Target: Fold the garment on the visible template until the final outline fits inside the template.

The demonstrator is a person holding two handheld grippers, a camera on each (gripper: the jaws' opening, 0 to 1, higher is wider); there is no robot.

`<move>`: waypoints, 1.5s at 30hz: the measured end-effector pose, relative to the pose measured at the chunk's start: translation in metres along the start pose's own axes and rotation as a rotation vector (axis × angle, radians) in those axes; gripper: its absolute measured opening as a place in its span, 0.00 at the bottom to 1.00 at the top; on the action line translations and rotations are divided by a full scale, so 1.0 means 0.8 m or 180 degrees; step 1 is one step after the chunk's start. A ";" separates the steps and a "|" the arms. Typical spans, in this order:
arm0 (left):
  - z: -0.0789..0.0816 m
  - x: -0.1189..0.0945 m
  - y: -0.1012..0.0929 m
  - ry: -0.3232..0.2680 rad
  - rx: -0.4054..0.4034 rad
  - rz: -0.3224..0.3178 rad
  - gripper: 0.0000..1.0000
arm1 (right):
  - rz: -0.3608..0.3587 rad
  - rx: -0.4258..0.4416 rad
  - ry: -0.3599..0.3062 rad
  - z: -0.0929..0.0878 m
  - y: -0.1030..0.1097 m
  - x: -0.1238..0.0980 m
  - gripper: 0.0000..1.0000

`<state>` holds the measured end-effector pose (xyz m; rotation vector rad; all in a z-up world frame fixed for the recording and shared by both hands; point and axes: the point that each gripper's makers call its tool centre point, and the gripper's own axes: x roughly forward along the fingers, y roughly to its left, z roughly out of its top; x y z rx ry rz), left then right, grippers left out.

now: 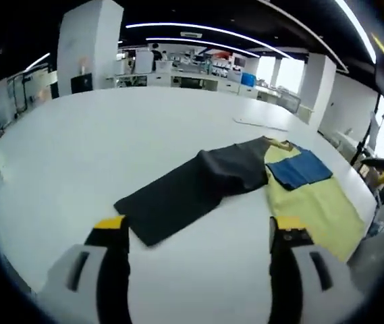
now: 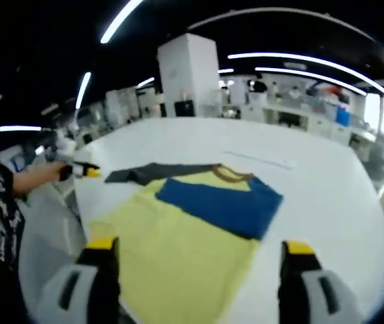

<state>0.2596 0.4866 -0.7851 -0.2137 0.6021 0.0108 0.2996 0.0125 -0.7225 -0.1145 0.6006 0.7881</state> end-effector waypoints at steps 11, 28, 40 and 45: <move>-0.016 0.029 0.054 -0.0025 -0.0384 0.0373 0.57 | -0.0150 0.0153 0.0054 -0.022 -0.009 -0.011 0.96; -0.034 0.045 0.075 0.0097 -0.0115 0.0676 0.30 | -0.0137 -0.0100 0.0315 -0.036 0.005 -0.014 0.99; -0.035 0.045 0.099 0.0228 -0.0179 0.1046 0.11 | -0.0181 -0.0119 0.0399 -0.047 0.010 -0.009 0.99; -0.037 0.041 0.080 0.0254 -0.0273 0.0997 0.01 | -0.0189 -0.0094 0.0350 -0.043 0.011 -0.009 0.99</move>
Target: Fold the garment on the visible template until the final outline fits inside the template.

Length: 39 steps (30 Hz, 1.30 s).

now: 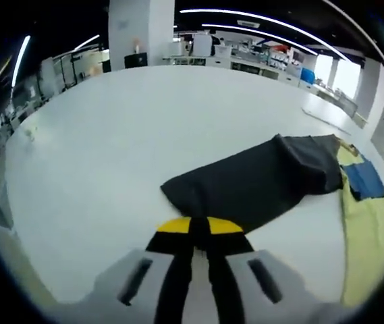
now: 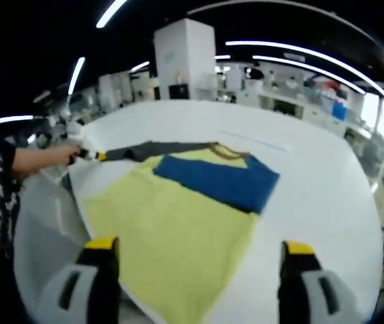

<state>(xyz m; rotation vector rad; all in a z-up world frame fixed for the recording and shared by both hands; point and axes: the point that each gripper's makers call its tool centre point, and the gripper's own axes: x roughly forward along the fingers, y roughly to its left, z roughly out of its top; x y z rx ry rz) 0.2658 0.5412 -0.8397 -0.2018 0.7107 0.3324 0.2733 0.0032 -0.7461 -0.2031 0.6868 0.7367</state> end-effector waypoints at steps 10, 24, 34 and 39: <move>0.025 -0.010 0.016 -0.0122 0.0321 0.0191 0.00 | -0.0002 -0.0025 -0.0011 0.002 -0.003 -0.003 0.99; 0.038 0.011 0.035 -0.0138 0.0383 0.0046 0.01 | -0.0007 0.0030 -0.0030 0.000 -0.006 -0.005 0.99; 0.051 0.018 0.036 -0.0169 0.0536 -0.0031 0.00 | -0.0009 0.0038 -0.0019 -0.002 -0.006 -0.006 0.99; 0.053 0.024 0.042 -0.0121 0.0563 -0.0010 0.00 | -0.0017 0.0031 -0.0007 -0.003 -0.007 -0.008 0.99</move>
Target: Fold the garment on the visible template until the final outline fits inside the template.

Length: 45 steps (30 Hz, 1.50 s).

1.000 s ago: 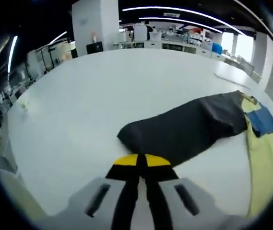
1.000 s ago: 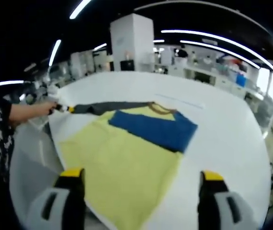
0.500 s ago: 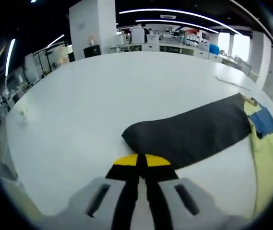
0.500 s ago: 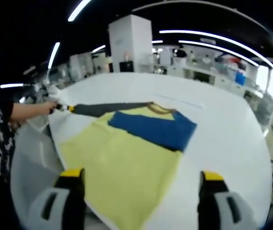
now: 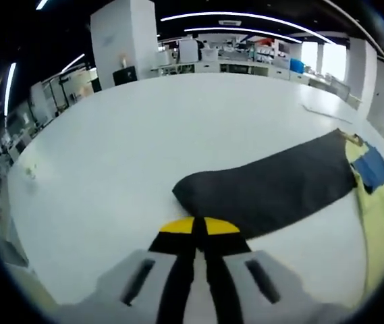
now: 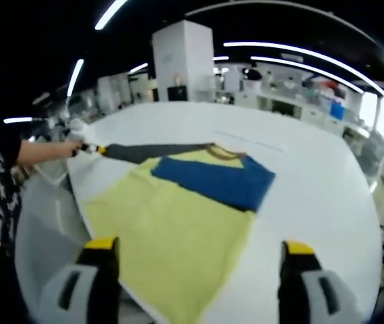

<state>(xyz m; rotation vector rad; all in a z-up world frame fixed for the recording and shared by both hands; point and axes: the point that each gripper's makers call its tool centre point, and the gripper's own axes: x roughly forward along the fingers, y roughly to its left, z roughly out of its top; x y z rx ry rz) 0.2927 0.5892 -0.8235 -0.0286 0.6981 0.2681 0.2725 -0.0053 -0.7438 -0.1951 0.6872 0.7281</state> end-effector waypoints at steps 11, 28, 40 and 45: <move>0.009 -0.006 -0.005 0.0047 0.0064 -0.0081 0.00 | 0.0009 0.0006 0.0010 -0.003 0.001 -0.002 0.99; 0.029 -0.022 -0.043 -0.0094 0.0101 -0.0328 0.00 | 0.0150 -0.0049 -0.0103 0.003 0.018 -0.001 0.99; 0.063 -0.031 -0.090 -0.0232 0.0123 -0.0564 0.00 | 0.0187 -0.0045 -0.0114 -0.002 0.028 0.000 0.99; 0.076 -0.045 -0.125 -0.0289 0.0221 -0.0688 0.00 | 0.0208 -0.0040 -0.0109 -0.006 0.030 0.002 0.99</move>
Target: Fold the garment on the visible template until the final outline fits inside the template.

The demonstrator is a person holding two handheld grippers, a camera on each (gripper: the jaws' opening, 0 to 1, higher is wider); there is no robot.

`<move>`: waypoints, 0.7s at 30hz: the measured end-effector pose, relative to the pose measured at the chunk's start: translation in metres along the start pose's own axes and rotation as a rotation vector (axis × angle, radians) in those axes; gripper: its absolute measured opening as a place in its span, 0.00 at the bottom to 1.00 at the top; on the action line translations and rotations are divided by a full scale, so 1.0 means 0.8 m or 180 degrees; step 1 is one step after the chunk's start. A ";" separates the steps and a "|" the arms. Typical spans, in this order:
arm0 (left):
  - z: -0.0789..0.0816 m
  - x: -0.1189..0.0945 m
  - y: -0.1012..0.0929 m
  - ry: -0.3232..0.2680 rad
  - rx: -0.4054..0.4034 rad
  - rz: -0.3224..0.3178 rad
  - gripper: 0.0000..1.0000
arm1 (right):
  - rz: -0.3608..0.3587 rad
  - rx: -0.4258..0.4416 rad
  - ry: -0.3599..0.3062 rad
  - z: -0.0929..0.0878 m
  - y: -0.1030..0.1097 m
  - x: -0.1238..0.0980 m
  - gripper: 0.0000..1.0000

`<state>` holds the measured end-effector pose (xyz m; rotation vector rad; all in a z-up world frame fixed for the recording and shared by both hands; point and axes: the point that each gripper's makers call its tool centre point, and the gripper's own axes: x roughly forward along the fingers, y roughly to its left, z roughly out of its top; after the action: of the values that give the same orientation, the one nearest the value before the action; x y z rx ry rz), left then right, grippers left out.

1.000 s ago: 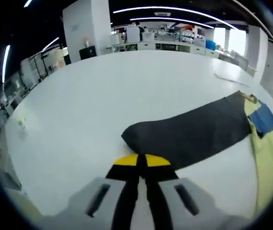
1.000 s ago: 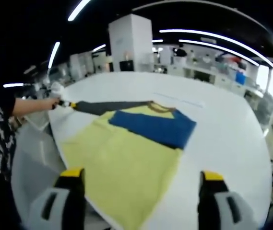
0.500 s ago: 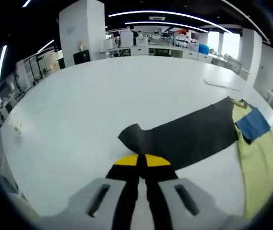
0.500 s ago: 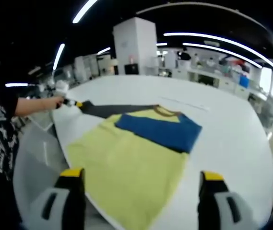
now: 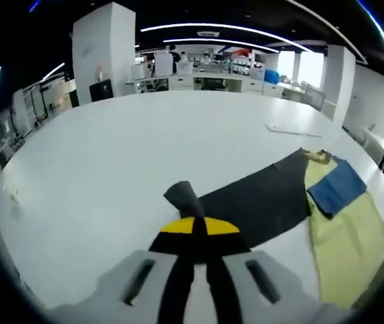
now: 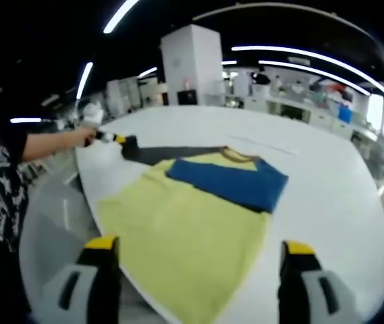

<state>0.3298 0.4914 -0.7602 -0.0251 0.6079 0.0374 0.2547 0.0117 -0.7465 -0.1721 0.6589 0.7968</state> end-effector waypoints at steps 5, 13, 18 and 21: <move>0.016 0.006 -0.002 -0.0019 0.0005 -0.0079 0.00 | 0.0006 0.0001 -0.0004 -0.001 0.001 0.001 0.99; 0.039 0.011 -0.038 -0.0076 0.0046 -0.0260 0.00 | 0.0006 0.0012 -0.0048 0.000 0.003 0.005 0.99; 0.053 0.012 -0.063 -0.0125 0.0089 -0.0370 0.00 | 0.0013 -0.0007 -0.0060 0.002 0.006 0.006 0.99; 0.059 0.017 -0.066 -0.0137 0.0104 -0.0430 0.00 | 0.0020 -0.0010 -0.0068 0.003 0.008 0.007 0.99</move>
<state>0.3704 0.4407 -0.7286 -0.0337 0.5626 -0.1027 0.2543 0.0204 -0.7471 -0.1641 0.6383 0.8048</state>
